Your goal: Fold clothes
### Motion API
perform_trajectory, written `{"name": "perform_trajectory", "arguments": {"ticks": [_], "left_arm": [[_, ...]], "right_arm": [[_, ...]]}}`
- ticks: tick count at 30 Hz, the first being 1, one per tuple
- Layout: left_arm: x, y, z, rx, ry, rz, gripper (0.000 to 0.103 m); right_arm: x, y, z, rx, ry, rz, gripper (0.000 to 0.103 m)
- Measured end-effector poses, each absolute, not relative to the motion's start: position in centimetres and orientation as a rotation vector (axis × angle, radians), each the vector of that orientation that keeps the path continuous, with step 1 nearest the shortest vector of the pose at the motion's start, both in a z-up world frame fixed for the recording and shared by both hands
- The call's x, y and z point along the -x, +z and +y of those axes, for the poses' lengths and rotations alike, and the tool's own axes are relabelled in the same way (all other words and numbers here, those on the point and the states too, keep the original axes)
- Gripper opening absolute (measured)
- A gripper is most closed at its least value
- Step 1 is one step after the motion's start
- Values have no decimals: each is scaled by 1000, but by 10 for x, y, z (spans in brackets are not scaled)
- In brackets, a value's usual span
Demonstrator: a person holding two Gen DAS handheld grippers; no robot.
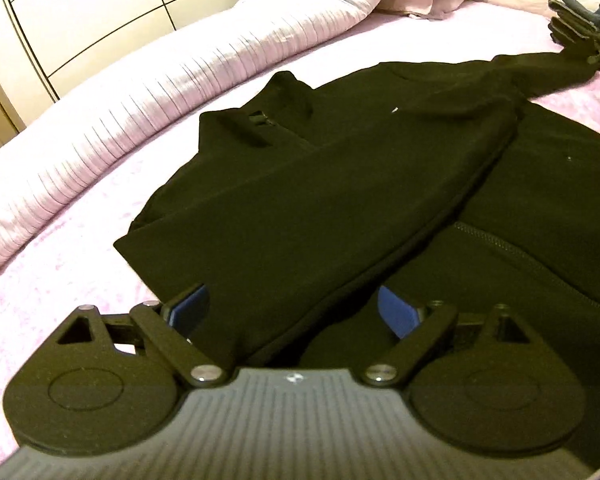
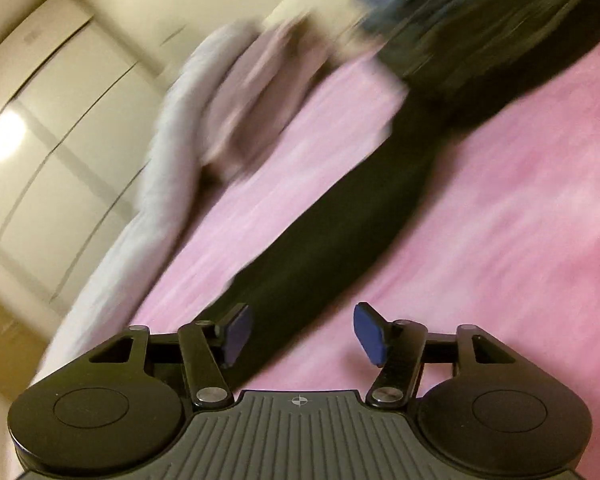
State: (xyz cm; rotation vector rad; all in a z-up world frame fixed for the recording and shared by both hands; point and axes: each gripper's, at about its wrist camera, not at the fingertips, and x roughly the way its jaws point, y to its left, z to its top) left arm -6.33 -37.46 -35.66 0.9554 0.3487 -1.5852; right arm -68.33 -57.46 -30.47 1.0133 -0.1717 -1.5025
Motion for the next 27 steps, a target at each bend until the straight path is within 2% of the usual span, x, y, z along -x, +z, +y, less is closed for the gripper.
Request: {"name": "perform_trajectory", "arguments": {"ticks": [6, 13, 14, 15, 16, 21, 27], "left_arm": [[65, -366, -381, -1004, -1546, 366, 89], [66, -371, -403, -1000, -1491, 420, 89], [66, -371, -404, -997, -1489, 418, 89], [66, -370, -405, -993, -1489, 415, 89], [66, -369, -405, -989, -1488, 409, 89], [59, -357, -397, -948, -1485, 382, 89], [37, -327, -363, -851, -1483, 345, 89]], "right_arm": [[765, -317, -609, -1058, -1623, -240, 62], [776, -328, -642, -1025, -1613, -226, 60], [774, -326, -646, -1018, -1604, -199, 43], [770, -324, -651, -1020, -1591, -163, 15], [766, -322, -655, -1016, -1588, -130, 9], [711, -277, -652, -788, -1576, -7, 5], [556, -176, -626, -330, -1326, 32, 5]]}}
